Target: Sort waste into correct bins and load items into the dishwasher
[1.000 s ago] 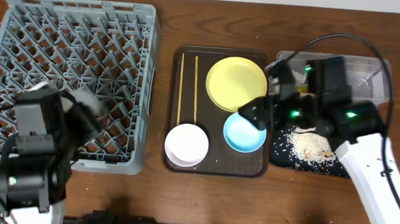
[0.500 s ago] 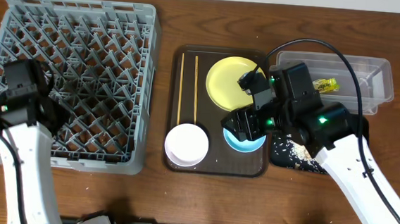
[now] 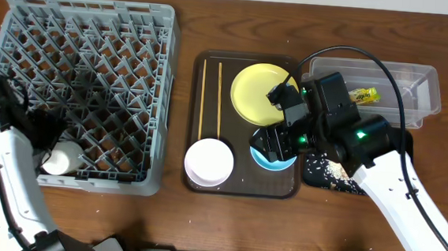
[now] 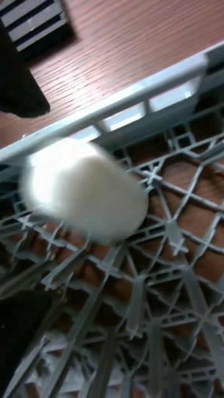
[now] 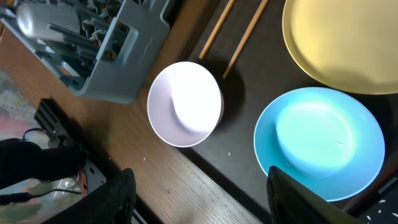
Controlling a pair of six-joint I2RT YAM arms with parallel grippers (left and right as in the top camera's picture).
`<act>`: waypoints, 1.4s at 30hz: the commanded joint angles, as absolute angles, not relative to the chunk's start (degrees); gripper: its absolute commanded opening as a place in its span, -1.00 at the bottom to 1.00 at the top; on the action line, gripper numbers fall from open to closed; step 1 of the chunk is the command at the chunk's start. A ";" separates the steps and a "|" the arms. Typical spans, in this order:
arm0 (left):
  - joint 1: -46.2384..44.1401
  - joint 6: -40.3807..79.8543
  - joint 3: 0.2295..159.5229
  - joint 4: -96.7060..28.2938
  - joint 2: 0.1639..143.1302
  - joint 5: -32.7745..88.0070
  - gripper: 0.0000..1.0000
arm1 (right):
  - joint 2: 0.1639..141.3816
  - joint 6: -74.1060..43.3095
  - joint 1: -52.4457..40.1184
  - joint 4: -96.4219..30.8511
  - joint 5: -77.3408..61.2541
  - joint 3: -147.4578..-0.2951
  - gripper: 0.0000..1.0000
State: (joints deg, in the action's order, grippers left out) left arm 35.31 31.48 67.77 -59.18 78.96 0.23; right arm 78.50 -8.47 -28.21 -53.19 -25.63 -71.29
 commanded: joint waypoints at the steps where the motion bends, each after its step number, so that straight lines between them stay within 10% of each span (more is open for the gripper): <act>1: 36.07 29.02 72.97 -61.73 76.66 7.14 0.81 | 78.89 -7.60 -28.58 -53.32 -25.21 -71.44 0.31; 10: 30.37 18.76 75.75 -64.05 68.90 17.78 0.75 | 78.89 -7.64 -28.58 -50.26 -21.89 -71.44 0.33; 24: -4.45 4.08 75.72 -68.64 58.28 12.73 0.91 | 87.07 -15.81 -28.58 -41.60 -12.16 -71.44 0.16; 35: -6.94 5.39 75.66 -68.79 58.83 13.43 0.96 | 89.21 -15.84 -28.58 -42.70 -19.33 -71.46 0.21; 36: -6.94 5.39 75.66 -68.82 58.83 13.43 0.96 | 88.88 -15.86 -28.58 -42.70 -22.39 -71.46 0.32; 37: -6.94 5.39 75.66 -68.79 58.83 13.43 0.96 | 88.53 -15.86 -28.58 -42.68 -26.15 -71.46 0.99; 42: -6.94 5.39 75.66 -68.79 58.83 13.43 0.96 | 87.64 -15.86 -28.58 -42.65 -46.09 -71.46 0.98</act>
